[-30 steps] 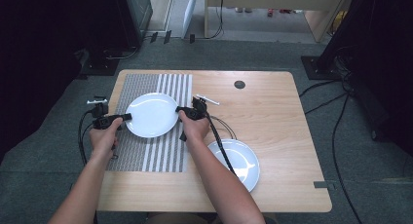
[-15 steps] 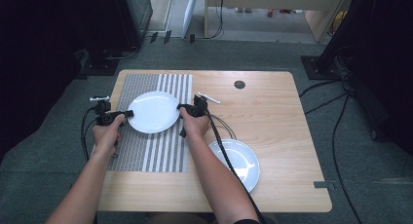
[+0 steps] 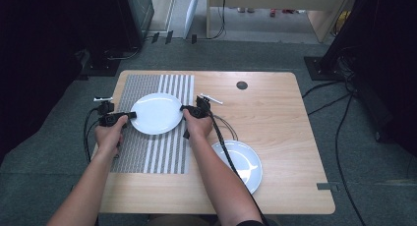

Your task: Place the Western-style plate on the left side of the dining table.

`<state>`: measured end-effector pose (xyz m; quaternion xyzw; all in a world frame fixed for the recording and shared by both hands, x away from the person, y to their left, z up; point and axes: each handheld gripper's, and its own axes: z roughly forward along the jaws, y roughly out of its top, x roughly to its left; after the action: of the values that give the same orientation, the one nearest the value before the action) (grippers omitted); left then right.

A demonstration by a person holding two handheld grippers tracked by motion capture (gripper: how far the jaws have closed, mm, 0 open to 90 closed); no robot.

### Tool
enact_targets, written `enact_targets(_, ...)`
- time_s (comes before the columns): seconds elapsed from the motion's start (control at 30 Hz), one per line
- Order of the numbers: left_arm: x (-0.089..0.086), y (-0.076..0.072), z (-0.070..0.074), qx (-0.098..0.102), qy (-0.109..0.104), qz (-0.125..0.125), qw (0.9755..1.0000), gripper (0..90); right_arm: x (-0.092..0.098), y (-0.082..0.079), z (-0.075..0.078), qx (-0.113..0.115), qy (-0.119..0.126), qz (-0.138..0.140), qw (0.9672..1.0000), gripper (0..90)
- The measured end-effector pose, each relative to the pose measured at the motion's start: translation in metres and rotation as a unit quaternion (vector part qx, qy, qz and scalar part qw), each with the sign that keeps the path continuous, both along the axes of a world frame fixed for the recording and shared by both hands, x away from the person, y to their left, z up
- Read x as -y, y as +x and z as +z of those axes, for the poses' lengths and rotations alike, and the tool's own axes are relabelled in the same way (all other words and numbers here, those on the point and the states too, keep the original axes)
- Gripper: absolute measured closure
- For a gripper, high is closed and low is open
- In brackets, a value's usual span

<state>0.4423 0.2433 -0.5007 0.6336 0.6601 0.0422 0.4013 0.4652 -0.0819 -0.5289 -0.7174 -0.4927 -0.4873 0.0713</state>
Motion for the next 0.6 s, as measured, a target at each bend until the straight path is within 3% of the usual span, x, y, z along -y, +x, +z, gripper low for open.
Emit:
enact_targets(0.1,-0.001,0.0,-0.004,-0.007,0.006,0.001,1.0,73.4,-0.001,-0.001,0.0,0.001,-0.004,0.005,1.0,86.5)
enact_targets(0.23,-0.001,-0.002,-0.004,-0.002,0.0,0.002,1.0,72.3,-0.002,-0.001,-0.001,0.008,-0.012,0.014,0.9998,86.4)
enact_targets(0.33,0.003,-0.002,-0.002,0.003,-0.005,-0.011,0.9999,55.4,-0.002,-0.001,-0.001,0.01,-0.013,0.02,0.9997,83.8)
enact_targets(0.47,0.01,-0.007,0.006,0.019,0.058,-0.011,0.998,38.3,-0.003,-0.003,0.003,0.041,-0.028,0.035,0.9981,72.2)
enact_targets(0.6,0.007,-0.012,0.014,0.024,0.072,-0.006,0.9971,25.9,0.002,-0.006,0.013,0.095,-0.061,0.048,0.9925,58.9)
